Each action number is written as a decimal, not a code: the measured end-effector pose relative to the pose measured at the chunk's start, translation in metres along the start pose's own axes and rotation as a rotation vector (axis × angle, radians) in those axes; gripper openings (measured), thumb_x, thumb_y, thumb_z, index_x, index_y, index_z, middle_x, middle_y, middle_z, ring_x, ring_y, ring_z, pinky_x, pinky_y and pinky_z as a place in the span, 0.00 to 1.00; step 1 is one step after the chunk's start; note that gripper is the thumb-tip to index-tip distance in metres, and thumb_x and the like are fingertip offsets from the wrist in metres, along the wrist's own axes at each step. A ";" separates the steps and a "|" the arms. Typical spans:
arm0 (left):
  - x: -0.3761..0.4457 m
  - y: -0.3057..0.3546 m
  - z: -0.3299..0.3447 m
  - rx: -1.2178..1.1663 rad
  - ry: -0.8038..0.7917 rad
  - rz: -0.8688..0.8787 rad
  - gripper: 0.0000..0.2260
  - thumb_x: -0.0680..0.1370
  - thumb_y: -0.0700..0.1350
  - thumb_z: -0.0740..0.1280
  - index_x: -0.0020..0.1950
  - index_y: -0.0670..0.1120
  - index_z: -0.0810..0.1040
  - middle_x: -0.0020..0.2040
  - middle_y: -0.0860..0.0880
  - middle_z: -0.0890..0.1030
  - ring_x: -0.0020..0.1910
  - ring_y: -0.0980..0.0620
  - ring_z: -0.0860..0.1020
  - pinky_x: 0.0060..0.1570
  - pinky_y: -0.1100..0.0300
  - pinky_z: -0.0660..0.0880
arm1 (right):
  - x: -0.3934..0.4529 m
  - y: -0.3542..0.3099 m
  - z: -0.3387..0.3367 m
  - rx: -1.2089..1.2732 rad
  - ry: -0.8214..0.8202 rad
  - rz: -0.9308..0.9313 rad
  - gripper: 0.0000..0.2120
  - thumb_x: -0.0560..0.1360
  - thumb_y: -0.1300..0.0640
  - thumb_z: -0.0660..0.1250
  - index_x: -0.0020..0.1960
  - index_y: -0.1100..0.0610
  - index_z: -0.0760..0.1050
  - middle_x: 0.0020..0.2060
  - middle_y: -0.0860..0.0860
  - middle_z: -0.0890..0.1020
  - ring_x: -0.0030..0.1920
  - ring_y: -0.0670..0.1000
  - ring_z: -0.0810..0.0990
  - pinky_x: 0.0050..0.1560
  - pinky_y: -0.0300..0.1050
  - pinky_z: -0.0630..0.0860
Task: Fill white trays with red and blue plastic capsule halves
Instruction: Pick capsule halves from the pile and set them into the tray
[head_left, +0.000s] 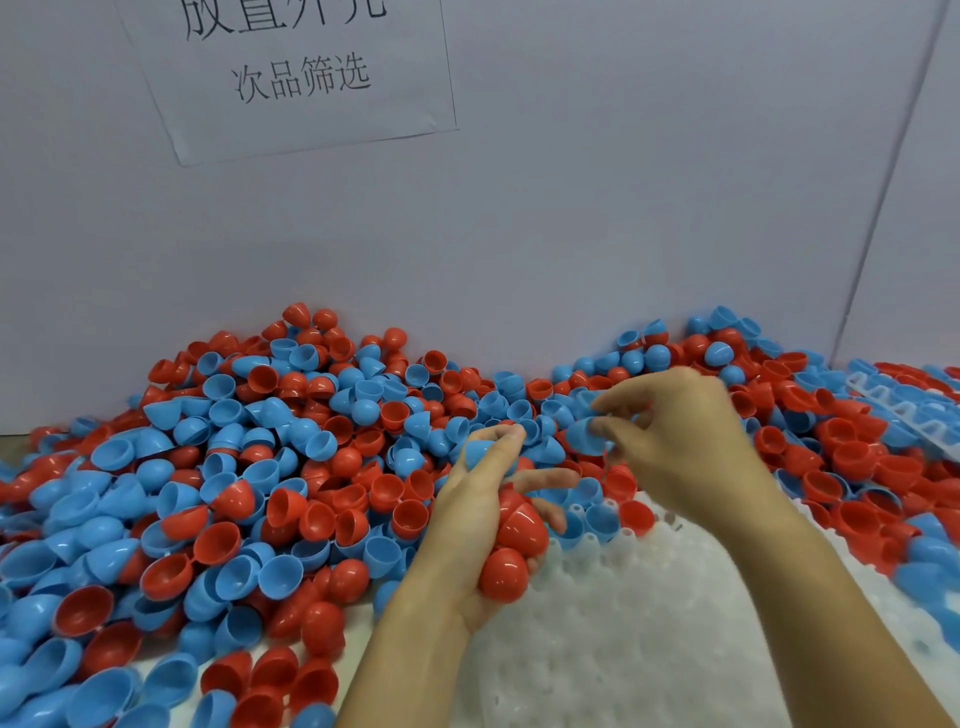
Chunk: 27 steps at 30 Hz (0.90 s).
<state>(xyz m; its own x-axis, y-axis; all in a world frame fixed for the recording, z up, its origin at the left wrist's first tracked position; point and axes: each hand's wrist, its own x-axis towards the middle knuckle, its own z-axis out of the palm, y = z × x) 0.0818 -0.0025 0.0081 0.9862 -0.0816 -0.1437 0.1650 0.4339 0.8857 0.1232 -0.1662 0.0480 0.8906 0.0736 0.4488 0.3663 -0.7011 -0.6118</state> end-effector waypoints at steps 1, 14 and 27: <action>0.000 0.000 -0.001 0.002 0.004 -0.002 0.10 0.82 0.54 0.65 0.62 0.55 0.73 0.48 0.41 0.86 0.28 0.50 0.80 0.19 0.65 0.69 | 0.001 0.008 -0.008 -0.023 0.011 0.033 0.06 0.73 0.61 0.75 0.50 0.57 0.85 0.34 0.39 0.78 0.37 0.39 0.80 0.36 0.29 0.73; 0.002 -0.001 -0.004 0.023 0.006 -0.006 0.10 0.79 0.54 0.68 0.58 0.55 0.74 0.48 0.41 0.86 0.29 0.49 0.80 0.20 0.64 0.70 | -0.005 0.056 0.002 -0.395 -0.365 0.355 0.15 0.75 0.67 0.71 0.58 0.52 0.83 0.56 0.56 0.82 0.50 0.55 0.82 0.53 0.49 0.81; -0.002 0.003 -0.007 -0.185 -0.078 -0.067 0.14 0.80 0.57 0.59 0.56 0.49 0.75 0.45 0.38 0.84 0.29 0.47 0.77 0.18 0.65 0.68 | -0.005 0.051 -0.001 -0.382 -0.350 0.332 0.19 0.75 0.70 0.65 0.58 0.52 0.83 0.61 0.54 0.82 0.56 0.54 0.81 0.56 0.49 0.81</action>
<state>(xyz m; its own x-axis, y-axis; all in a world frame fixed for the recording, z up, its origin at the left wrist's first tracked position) 0.0807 0.0050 0.0085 0.9705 -0.1817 -0.1584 0.2360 0.5824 0.7779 0.1373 -0.2031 0.0157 0.9999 -0.0090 -0.0052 -0.0103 -0.9265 -0.3763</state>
